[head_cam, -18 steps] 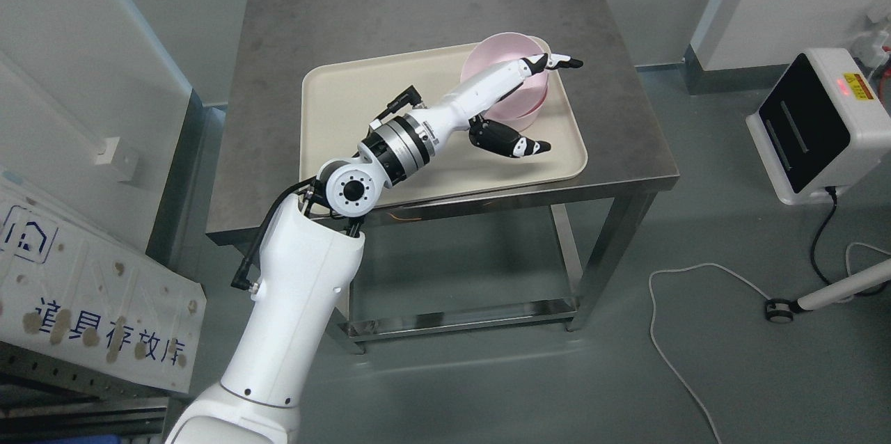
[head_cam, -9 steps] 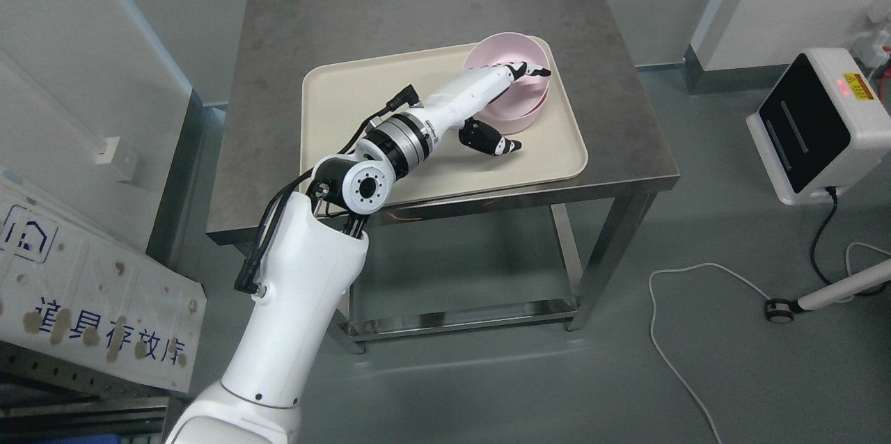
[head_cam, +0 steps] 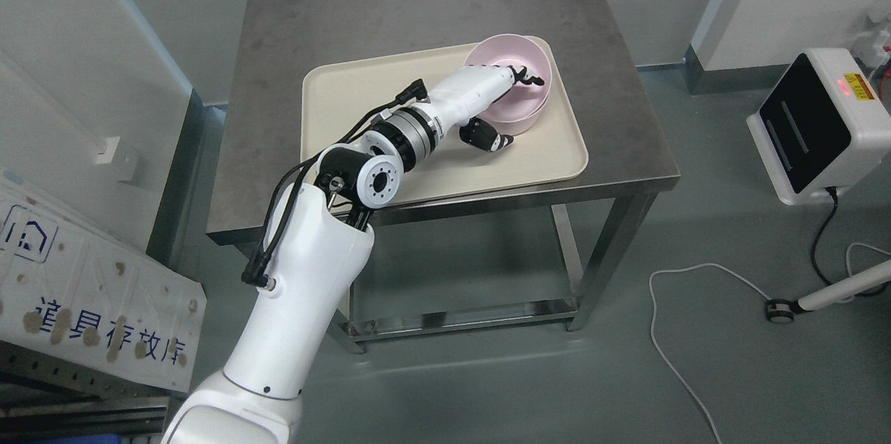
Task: Stack pink IKEA bowls on left shelf middle
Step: 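Grasp the rim of the stacked pink bowls with the left hand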
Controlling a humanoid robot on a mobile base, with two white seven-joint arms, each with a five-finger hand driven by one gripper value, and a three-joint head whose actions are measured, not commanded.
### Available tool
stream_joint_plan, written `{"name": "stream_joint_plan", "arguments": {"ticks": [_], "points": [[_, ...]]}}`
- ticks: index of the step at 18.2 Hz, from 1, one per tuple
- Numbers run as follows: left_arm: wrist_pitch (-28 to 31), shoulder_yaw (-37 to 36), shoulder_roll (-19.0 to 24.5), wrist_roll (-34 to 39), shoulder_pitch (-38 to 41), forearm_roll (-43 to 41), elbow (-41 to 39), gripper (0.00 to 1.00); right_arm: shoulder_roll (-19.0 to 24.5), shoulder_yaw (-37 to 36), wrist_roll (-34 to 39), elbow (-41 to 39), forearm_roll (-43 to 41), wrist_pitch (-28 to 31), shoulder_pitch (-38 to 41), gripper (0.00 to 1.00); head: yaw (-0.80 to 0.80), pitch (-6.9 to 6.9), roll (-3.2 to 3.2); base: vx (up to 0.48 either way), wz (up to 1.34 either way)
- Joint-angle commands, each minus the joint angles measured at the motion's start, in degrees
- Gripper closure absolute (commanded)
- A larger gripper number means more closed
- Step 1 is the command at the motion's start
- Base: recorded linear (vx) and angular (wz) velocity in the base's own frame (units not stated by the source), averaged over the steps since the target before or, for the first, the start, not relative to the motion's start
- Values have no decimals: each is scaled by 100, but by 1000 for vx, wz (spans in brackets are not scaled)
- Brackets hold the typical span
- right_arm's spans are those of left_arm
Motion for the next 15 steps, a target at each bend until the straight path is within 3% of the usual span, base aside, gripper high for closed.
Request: {"name": "stream_joint_plan", "arguments": {"ticks": [1, 5, 8, 10, 15], "points": [[-77, -130, 98, -53, -142, -243, 219, 52, -100, -61, -28, 0, 44, 3, 0, 0, 0, 0, 0, 2, 38], [-199, -95, 98, -53, -151, -419, 482, 56, -100, -53, -28, 0, 44, 3, 0, 0, 0, 0, 0, 0, 0], [-919, 211, 98, -53, -142, -419, 702, 86, -100, -61, -28, 0, 44, 3, 0, 0, 0, 0, 0, 0, 0], [-1236, 440, 98, -44, -142, -410, 764, 98, -100, -61, -28, 0, 44, 3, 0, 0, 0, 0, 0, 0, 0], [-1534, 1177, 98, -18, -317, -236, 606, 100, -100, -61, -28, 0, 44, 3, 0, 0, 0, 0, 0, 0, 0]]}}
